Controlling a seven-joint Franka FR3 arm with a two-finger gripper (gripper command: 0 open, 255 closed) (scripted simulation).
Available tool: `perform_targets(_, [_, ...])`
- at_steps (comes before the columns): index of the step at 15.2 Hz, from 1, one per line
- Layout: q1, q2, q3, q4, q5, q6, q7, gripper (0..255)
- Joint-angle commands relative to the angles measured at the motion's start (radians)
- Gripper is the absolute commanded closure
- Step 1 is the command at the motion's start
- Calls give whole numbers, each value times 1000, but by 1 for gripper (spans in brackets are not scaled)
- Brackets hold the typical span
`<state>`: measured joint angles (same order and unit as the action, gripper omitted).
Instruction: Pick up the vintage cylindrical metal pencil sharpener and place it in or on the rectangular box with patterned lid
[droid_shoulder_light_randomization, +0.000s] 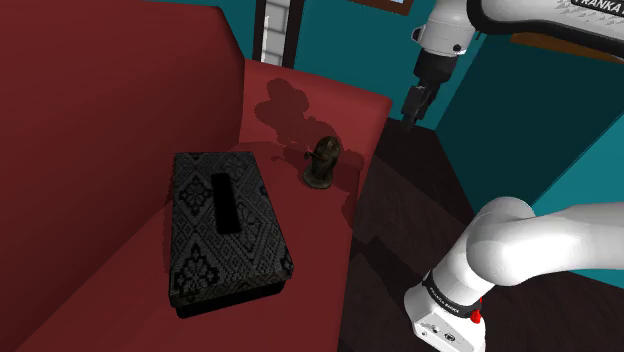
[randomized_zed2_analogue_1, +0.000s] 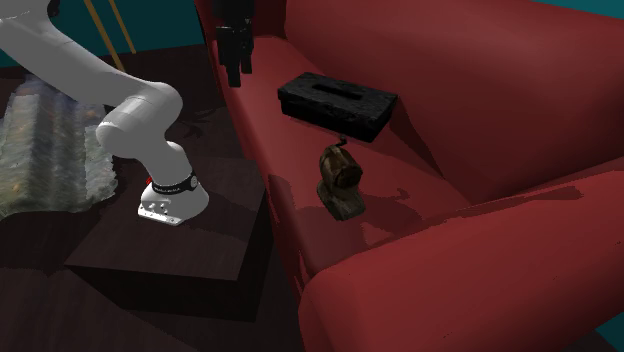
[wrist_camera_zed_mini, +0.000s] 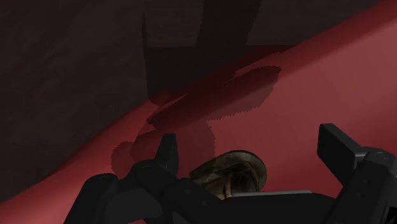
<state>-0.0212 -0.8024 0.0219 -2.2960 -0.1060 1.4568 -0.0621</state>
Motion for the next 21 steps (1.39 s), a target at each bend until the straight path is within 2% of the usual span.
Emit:
perform_targets(1, [0,0,0,0,0,0,0,0])
perform_targets(11, [83,262,-86,-30,47,331,-199,0])
perform_targets(21, [172,589,-131,72,167,577,-435,0])
